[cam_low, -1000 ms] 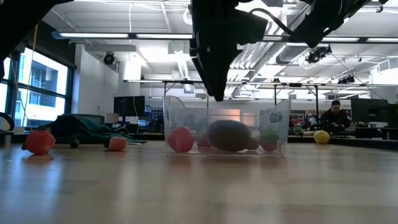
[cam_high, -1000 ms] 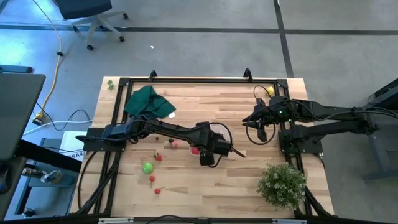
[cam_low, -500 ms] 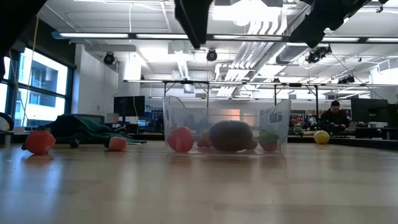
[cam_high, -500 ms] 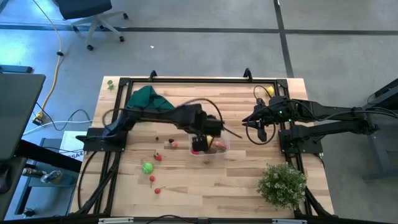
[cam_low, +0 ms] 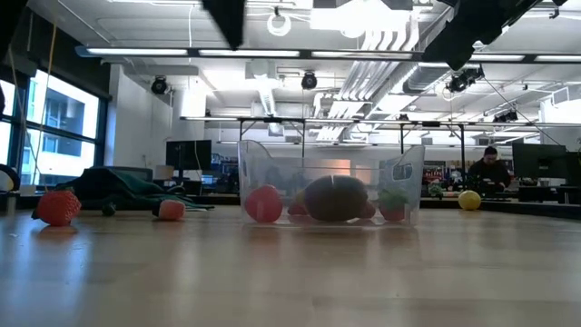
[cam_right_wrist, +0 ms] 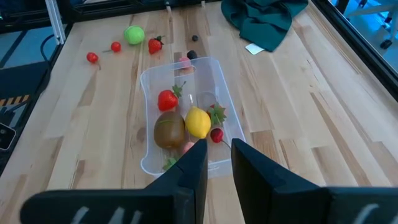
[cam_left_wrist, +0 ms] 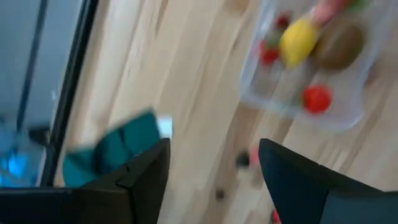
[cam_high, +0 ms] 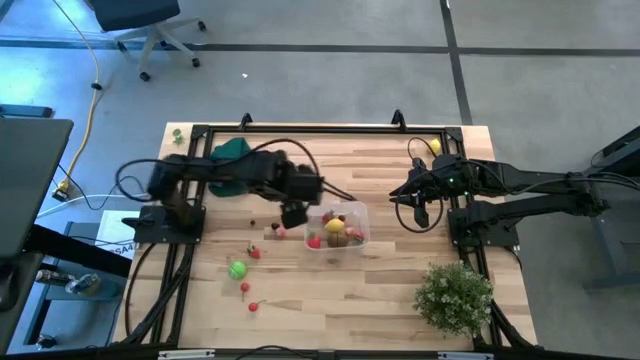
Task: Pick and placing Produce into tupperware
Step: Put the blueberry into the transparent bin
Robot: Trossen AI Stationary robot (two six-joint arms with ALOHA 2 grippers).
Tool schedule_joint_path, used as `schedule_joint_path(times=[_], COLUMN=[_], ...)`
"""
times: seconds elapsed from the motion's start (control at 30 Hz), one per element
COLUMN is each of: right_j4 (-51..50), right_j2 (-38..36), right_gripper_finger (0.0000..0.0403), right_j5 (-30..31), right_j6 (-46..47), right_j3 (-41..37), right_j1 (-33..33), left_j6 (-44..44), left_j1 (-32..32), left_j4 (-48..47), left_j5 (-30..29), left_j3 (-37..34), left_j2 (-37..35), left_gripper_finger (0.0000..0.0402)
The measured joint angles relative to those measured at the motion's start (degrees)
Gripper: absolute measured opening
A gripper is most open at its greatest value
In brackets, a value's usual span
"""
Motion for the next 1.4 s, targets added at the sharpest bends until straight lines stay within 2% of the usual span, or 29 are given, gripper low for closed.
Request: schedule_joint_path(times=[0.13, 0.23, 0.33, 0.53, 0.73, 0.83, 0.97, 1.13, 1.27, 1.4], right_j4=[0.0, 0.0, 0.0, 0.0, 0.0, 0.0, 0.0, 0.0, 0.0, 0.0], right_j2=[0.0, 0.0, 0.0, 0.02, 0.0, 0.0, 0.02, 0.02, 0.02, 0.0], right_gripper_finger=[0.0062, 0.0062, 0.0062, 0.0062, 0.0062, 0.0062, 0.0062, 0.0062, 0.0062, 0.0062], right_j5=[0.0, -0.01, -0.01, -0.01, 0.01, -0.01, 0.0, 0.0, 0.01, 0.01], right_j6=[0.0, 0.0, 0.0, 0.0, 0.0, 0.0, 0.0, 0.0, 0.0, 0.0], right_j3=[0.0, 0.0, 0.0, 0.0, 0.0, 0.0, 0.0, 0.0, 0.0, 0.0], right_j1=[0.0, 0.0, 0.0, 0.0, 0.0, 0.0, 0.0, 0.0, 0.0, 0.0], left_j6=[-4.43, -6.53, -8.94, -9.62, -13.14, -12.64, -4.86, 3.33, 3.92, 3.87], left_j1=[-0.23, -1.59, -2.54, -2.4, -2.4, -2.4, -2.4, -2.4, -2.4, -2.42], left_j4=[0.62, 5.13, 11.66, 31.71, 43.23, 45.65, 46.01, 46.15, 47.98, 54.6], left_j5=[3.75, 5.46, 5.53, 6.14, 7.95, 8.25, 5.08, 3.88, 3.53, 5.03], left_j3=[-13.69, -23.91, -34.67, -57.55, -74.17, -78.01, -78.84, -78.84, -79.77, -84.38], left_j2=[-7.76, -14.5, -22.53, -38.36, -47.16, -48.99, -49.34, -48.6, -47.88, -47.81], left_gripper_finger=[0.0226, 0.0229, 0.0229, 0.0229, 0.0229, 0.0229, 0.0229, 0.0229, 0.0229, 0.0229])
